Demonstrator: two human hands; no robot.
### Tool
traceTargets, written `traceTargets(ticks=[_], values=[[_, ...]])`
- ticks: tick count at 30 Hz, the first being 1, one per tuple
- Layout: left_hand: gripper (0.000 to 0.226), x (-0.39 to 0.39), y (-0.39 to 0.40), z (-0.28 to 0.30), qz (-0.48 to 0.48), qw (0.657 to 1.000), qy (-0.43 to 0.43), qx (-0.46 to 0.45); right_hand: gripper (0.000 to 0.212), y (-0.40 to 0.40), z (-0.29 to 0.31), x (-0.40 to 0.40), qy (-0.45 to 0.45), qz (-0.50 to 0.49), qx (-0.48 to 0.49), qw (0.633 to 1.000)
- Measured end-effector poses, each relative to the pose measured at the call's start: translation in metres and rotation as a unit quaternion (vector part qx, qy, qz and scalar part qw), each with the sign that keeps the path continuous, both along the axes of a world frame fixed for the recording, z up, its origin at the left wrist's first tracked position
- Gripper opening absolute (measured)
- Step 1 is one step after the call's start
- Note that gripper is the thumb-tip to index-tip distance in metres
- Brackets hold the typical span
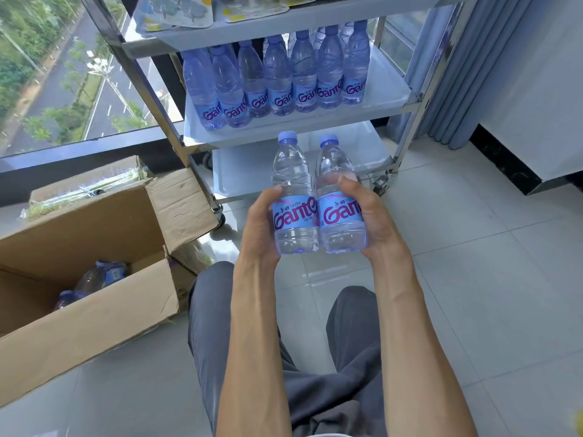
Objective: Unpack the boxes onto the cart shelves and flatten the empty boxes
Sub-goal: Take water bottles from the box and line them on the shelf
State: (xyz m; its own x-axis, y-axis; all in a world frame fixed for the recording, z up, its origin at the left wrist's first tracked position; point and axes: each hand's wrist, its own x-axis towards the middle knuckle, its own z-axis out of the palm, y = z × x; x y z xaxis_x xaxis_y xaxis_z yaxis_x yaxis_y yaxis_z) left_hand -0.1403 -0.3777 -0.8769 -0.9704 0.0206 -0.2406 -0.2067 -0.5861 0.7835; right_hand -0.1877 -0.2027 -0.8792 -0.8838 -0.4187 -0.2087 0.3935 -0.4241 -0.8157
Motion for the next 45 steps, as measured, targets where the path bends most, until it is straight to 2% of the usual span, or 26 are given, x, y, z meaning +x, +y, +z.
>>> traceTargets(ticks=[2,4,5,8,13,17,20,24,28,39,41,45], values=[[0.028,-0.001,0.004,0.003,0.010,1.000,-0.003,-0.020,0.049,0.001,0.000,-0.001,0.016,-0.014,0.009,1.000],[0.052,-0.003,0.008,0.000,0.033,0.999,-0.026,-0.034,0.049,0.004,0.000,-0.003,0.031,-0.015,0.009,0.999],[0.052,-0.004,0.009,-0.001,0.039,0.998,-0.027,-0.038,0.052,0.006,0.000,-0.004,0.039,-0.017,0.019,0.999],[0.031,-0.009,0.005,0.000,0.073,0.991,-0.022,-0.108,0.060,0.014,-0.001,-0.007,0.041,-0.039,0.067,0.996],[0.036,-0.022,0.006,0.005,0.145,0.952,-0.034,-0.268,0.043,0.030,-0.010,-0.013,0.040,-0.080,0.084,0.992],[0.048,-0.040,0.017,0.006,0.179,0.918,-0.039,-0.351,0.047,0.047,-0.014,-0.029,0.070,-0.110,0.103,0.986],[0.045,-0.063,0.039,0.007,0.206,0.907,-0.038,-0.366,0.049,0.060,-0.020,-0.047,0.100,-0.137,0.134,0.976],[0.035,-0.111,0.076,0.010,0.241,0.882,-0.032,-0.404,0.038,0.074,-0.025,-0.084,0.143,-0.181,0.146,0.962],[0.029,-0.163,0.099,0.017,0.267,0.872,-0.039,-0.408,0.043,0.079,-0.026,-0.130,0.165,-0.212,0.189,0.944],[0.037,-0.271,0.045,-0.002,0.313,0.843,-0.009,-0.438,0.036,0.009,-0.043,-0.234,0.216,-0.227,0.240,0.919],[0.038,-0.279,0.037,-0.001,0.308,0.846,-0.017,-0.435,0.038,0.003,-0.035,-0.248,0.207,-0.216,0.248,0.921],[0.035,-0.280,0.030,0.033,0.282,0.860,-0.071,-0.419,0.042,-0.001,0.004,-0.250,0.148,-0.239,0.281,0.918]])
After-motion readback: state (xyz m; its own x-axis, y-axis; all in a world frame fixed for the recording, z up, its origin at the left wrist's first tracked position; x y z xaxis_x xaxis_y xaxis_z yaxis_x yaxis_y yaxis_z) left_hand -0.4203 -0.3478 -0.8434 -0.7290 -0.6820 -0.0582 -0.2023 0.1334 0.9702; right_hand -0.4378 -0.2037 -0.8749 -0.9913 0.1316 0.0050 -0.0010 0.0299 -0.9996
